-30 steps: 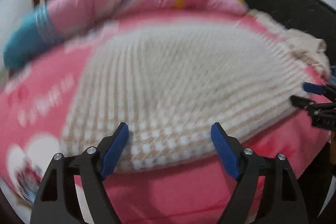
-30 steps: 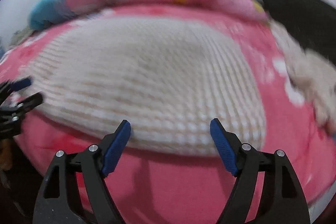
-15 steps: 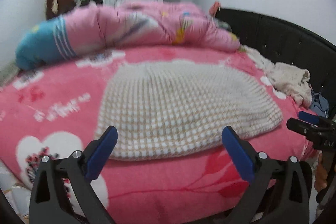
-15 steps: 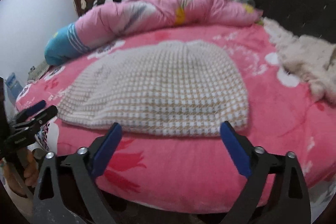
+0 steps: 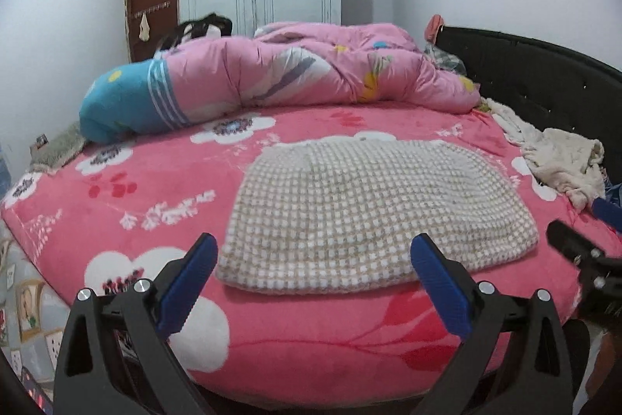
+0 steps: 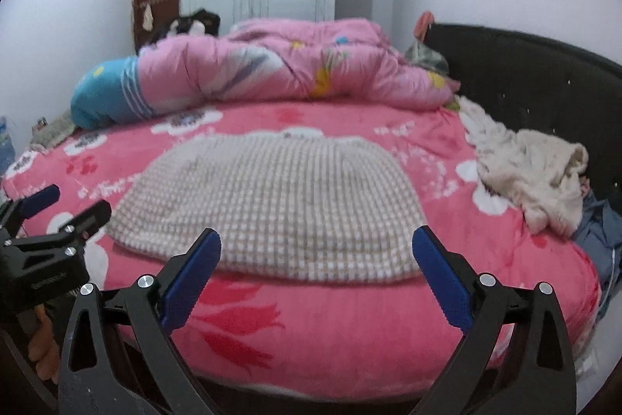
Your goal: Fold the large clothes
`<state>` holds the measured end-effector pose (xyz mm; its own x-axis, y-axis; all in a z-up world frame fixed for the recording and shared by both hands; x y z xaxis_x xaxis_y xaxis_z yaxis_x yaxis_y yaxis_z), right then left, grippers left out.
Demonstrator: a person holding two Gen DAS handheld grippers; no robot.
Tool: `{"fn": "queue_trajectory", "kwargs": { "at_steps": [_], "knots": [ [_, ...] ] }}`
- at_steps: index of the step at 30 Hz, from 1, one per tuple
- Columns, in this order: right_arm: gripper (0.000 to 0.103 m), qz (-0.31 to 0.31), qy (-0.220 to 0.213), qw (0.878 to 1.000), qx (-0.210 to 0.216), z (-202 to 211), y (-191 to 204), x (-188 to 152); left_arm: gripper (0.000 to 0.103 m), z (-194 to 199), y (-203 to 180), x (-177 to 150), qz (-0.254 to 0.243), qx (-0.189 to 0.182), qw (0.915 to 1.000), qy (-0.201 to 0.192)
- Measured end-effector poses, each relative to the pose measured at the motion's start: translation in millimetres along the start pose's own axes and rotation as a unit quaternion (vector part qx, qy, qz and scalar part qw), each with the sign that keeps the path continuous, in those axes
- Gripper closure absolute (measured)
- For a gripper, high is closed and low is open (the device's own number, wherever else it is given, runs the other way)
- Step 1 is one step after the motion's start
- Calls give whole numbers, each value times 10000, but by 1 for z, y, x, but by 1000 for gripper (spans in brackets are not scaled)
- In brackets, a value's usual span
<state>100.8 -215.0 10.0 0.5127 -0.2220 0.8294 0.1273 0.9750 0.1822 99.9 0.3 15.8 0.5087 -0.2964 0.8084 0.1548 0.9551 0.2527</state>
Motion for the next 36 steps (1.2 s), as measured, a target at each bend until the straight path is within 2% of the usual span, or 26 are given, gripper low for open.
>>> {"fn": "queue_trajectory", "kwargs": {
  "at_steps": [3,8,13,22,36],
  "knots": [
    [8,23,98,9999,-139,-7,-1,-8,5,-13,-3,-8,-15,44,9994,337],
    [8,-53,626,9977,-253,-26,-6,-22,5,-33,-4,-25,165,-128,9962,846],
    [8,-114,1039,9941,-299,-37,-8,-35,5,-43,-8,-37,203,-255,9927,1161],
    [8,21,1108,9936,-212,-31,-2,-39,5,-48,-13,-43,230,-358,9907,1293],
    [8,-97,1174,9929,-180,-30,-6,-38,5,-49,-20,-48,203,-441,9890,1395]
  ]
}}
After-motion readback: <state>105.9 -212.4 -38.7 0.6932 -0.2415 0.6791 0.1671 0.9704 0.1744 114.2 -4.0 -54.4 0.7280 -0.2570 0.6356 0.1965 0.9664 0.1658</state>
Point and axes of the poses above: each gripper's, at about its wrist camera, not at the fingertips, and z roughly against the way its jaws point, y to its left, x to its top, the point moved 6 cm from there along -z, roughly the way its jaws point, and after that the axes turned 15 degrees about -z, right-handed, at the moved point
